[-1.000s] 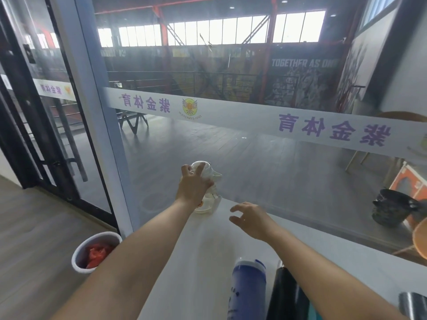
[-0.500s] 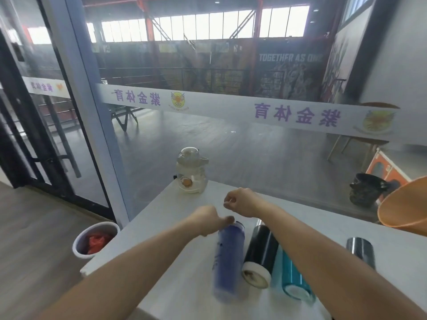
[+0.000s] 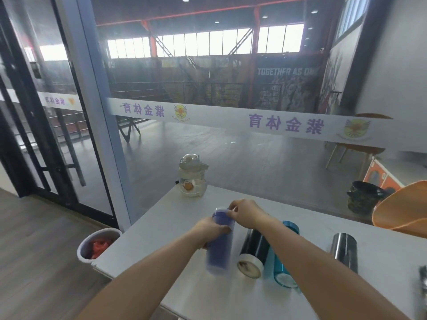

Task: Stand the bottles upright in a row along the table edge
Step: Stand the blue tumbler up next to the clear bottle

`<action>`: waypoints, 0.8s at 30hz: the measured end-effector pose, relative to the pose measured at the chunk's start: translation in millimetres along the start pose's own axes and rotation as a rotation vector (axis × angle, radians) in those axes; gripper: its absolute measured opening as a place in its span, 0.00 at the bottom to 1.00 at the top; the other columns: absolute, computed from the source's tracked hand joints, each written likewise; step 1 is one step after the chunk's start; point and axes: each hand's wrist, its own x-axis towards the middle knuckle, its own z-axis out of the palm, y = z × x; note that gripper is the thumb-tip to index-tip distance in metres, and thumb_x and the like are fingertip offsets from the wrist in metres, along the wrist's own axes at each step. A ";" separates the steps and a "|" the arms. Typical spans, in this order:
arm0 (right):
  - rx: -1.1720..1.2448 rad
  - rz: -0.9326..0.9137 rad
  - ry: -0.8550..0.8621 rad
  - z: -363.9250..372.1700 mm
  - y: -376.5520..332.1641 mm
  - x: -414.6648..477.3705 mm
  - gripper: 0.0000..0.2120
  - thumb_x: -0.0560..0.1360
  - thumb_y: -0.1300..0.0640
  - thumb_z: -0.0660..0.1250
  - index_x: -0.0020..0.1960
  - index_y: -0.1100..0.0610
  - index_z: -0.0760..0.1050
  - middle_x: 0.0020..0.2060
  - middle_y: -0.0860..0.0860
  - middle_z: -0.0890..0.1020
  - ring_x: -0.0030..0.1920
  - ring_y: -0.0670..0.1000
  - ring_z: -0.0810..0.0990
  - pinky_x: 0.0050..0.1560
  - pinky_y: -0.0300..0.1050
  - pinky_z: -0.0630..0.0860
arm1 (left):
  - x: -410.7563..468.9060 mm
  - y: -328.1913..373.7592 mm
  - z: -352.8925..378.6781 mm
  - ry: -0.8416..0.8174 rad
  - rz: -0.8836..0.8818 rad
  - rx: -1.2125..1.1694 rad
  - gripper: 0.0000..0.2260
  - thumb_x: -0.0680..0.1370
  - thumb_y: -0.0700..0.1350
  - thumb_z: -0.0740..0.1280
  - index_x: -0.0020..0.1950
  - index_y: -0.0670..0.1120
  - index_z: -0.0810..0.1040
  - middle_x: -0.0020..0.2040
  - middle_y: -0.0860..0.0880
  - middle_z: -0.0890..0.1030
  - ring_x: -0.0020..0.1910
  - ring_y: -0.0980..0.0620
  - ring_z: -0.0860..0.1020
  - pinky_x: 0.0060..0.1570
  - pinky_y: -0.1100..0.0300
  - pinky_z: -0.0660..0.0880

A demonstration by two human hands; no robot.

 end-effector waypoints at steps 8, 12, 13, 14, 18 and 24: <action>0.409 0.067 0.054 7.7 -8.3 36.4 0.36 0.70 0.42 0.75 0.73 0.49 0.65 0.58 0.51 0.81 0.54 0.52 0.80 0.51 0.44 0.74 | 37.9 -2.0 -16.7 0.292 0.290 -0.327 0.24 0.69 0.55 0.76 0.61 0.49 0.77 0.51 0.51 0.85 0.47 0.51 0.83 0.48 0.53 0.81; 0.478 0.029 0.088 15.0 -9.7 58.2 0.36 0.64 0.47 0.81 0.67 0.49 0.70 0.58 0.47 0.79 0.55 0.51 0.78 0.53 0.43 0.76 | 57.0 -10.0 -15.8 0.355 0.439 -0.392 0.22 0.70 0.42 0.79 0.60 0.54 0.75 0.53 0.54 0.84 0.46 0.63 0.82 0.42 0.69 0.76; 0.501 0.019 0.101 16.8 -8.3 63.6 0.36 0.64 0.48 0.81 0.67 0.49 0.70 0.57 0.47 0.79 0.55 0.51 0.78 0.54 0.43 0.76 | 63.2 -14.0 -17.4 0.346 0.460 -0.385 0.23 0.71 0.39 0.78 0.60 0.57 0.74 0.54 0.56 0.83 0.47 0.66 0.81 0.43 0.70 0.76; 0.520 0.015 0.119 18.0 -6.9 68.7 0.36 0.63 0.49 0.82 0.66 0.49 0.70 0.56 0.47 0.79 0.55 0.51 0.78 0.54 0.44 0.77 | 69.5 -18.2 -19.9 0.331 0.478 -0.366 0.25 0.72 0.37 0.77 0.61 0.58 0.73 0.56 0.56 0.83 0.49 0.67 0.81 0.44 0.72 0.75; 0.591 0.028 0.188 19.9 0.2 97.9 0.36 0.63 0.47 0.81 0.66 0.47 0.68 0.59 0.48 0.78 0.56 0.53 0.80 0.58 0.54 0.80 | 95.1 -36.7 -30.5 0.252 0.409 -0.181 0.30 0.75 0.42 0.76 0.74 0.48 0.71 0.68 0.51 0.78 0.59 0.57 0.79 0.52 0.69 0.73; 0.590 0.035 0.207 18.5 -5.6 141.0 0.35 0.67 0.48 0.79 0.68 0.48 0.65 0.58 0.47 0.76 0.56 0.54 0.78 0.57 0.53 0.80 | 128.5 -59.0 -39.7 0.281 0.342 0.083 0.25 0.77 0.50 0.73 0.73 0.47 0.74 0.70 0.49 0.76 0.66 0.49 0.76 0.64 0.60 0.71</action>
